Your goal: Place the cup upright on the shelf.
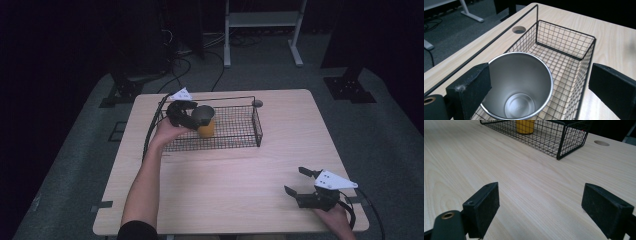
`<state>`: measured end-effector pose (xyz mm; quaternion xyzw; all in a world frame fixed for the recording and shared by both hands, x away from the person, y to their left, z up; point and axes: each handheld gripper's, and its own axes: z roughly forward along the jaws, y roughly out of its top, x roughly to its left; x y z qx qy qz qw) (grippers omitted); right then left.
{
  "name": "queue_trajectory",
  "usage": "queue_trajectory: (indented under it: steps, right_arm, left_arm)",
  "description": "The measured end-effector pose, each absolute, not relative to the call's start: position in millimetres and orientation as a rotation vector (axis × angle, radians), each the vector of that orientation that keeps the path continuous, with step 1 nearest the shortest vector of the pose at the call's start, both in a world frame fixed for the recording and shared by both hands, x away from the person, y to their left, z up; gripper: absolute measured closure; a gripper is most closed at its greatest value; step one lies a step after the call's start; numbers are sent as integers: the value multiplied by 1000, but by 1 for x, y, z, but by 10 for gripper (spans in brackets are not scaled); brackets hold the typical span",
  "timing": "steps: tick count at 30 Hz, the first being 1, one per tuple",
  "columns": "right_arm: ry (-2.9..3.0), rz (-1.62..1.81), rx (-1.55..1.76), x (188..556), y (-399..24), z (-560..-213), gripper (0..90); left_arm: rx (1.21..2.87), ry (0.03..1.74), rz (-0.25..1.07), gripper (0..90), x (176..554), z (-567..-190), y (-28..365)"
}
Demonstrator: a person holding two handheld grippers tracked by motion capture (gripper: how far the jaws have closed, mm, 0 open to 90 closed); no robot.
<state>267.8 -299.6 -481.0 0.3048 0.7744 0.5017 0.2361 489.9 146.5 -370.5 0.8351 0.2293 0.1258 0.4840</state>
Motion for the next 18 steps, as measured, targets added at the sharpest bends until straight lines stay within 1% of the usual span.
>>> queue_trajectory:
  steps: [7,10,13,18]
  right_arm:
    - [2123,1374,837,268,-300,-481,137]
    - [2123,1374,835,268,-299,-481,137]
    - [2124,1375,834,268,-299,-481,137]
    - [2123,1376,830,267,-299,-481,137]
  left_arm:
    - [2017,545,303,38,481,-372,148]
    - [2035,542,284,38,478,-374,147]
    - [2008,529,296,38,472,-373,147]
    - [2014,518,302,38,467,-372,146]
